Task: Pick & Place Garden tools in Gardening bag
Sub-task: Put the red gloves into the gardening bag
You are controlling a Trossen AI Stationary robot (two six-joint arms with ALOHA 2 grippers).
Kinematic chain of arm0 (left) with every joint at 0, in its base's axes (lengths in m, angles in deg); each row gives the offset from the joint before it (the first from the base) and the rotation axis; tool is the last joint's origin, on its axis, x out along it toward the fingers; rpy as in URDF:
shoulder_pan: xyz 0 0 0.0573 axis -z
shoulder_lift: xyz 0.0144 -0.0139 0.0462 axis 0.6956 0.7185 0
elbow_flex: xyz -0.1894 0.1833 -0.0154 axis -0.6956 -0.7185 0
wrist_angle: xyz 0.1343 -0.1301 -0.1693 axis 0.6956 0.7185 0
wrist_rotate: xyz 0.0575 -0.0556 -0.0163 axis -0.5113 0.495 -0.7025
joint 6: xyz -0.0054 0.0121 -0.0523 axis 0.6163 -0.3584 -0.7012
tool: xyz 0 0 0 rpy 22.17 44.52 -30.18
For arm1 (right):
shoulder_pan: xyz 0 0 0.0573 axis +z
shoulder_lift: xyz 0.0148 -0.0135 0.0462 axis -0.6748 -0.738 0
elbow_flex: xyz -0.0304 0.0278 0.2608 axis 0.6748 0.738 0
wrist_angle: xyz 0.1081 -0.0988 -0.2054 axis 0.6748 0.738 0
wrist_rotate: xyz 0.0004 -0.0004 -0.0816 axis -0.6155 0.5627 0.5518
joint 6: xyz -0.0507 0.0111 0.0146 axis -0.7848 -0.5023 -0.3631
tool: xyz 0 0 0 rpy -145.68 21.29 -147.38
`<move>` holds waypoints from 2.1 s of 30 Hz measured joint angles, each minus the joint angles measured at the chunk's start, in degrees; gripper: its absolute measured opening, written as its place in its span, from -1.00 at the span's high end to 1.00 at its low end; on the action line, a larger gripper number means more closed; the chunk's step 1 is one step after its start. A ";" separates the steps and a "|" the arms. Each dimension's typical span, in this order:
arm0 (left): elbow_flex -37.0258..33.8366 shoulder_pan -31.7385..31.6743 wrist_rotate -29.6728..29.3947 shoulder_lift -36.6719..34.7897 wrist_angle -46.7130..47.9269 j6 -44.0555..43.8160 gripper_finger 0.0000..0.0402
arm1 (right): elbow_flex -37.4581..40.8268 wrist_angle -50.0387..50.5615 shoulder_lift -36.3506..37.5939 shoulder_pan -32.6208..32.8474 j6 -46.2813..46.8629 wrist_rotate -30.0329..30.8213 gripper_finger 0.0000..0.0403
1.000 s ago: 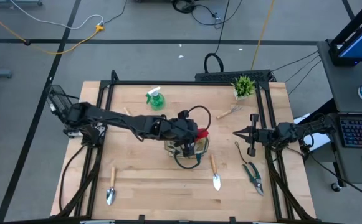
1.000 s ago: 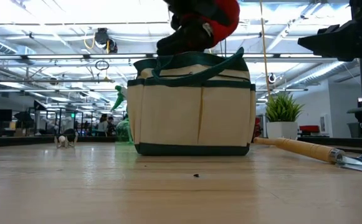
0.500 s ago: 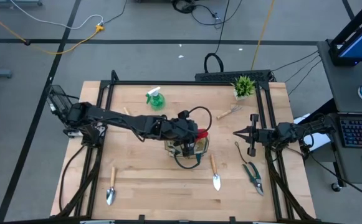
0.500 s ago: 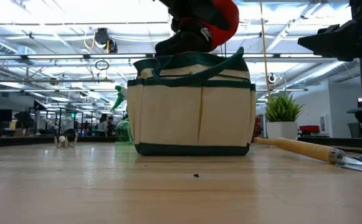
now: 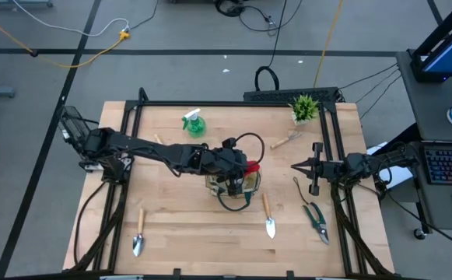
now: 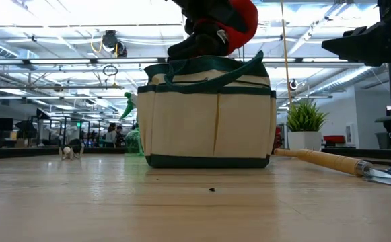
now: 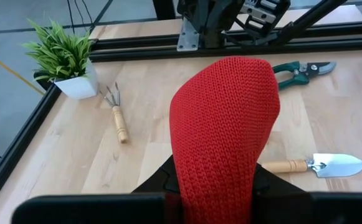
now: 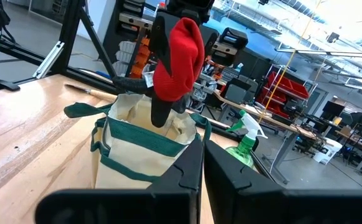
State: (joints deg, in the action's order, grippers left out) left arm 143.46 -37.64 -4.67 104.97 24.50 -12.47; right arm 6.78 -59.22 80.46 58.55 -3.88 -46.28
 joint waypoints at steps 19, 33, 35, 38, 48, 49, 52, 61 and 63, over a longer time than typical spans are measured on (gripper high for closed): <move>-0.02 0.00 1.18 5.33 0.61 3.18 0.71 | 0.00 -0.11 0.02 -0.02 0.02 -0.01 0.96; 0.00 0.00 3.14 4.72 12.05 4.99 0.71 | 0.00 -0.04 0.02 0.00 0.02 0.00 0.96; 0.00 -0.05 3.20 4.72 12.29 5.63 0.71 | 0.00 -0.04 0.02 0.00 -0.02 0.00 0.96; 0.00 -0.21 3.21 4.72 11.87 6.08 0.71 | 0.00 -0.04 0.02 -0.02 -0.01 0.00 0.96; 0.00 -0.30 4.63 4.83 13.10 7.37 0.64 | 0.00 -0.04 0.02 -0.01 -0.02 0.00 0.96; 0.00 -0.33 4.63 4.83 13.09 7.37 0.62 | 0.00 -0.03 0.02 -0.02 -0.02 0.00 0.96; 0.00 -0.37 4.61 4.83 13.07 7.37 0.60 | 0.00 -0.03 0.02 -0.01 0.00 0.00 0.96; 0.00 -0.35 4.04 4.87 13.03 7.37 0.57 | 0.00 -0.04 0.02 0.00 -0.01 -0.01 0.96; 0.00 -0.37 4.02 4.90 13.03 7.39 0.57 | 0.00 -0.04 0.02 -0.01 -0.01 0.00 0.96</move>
State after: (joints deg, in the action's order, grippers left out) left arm 143.46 -38.01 -0.65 109.86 37.53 -5.08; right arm 6.78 -59.27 80.48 58.54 -3.89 -46.28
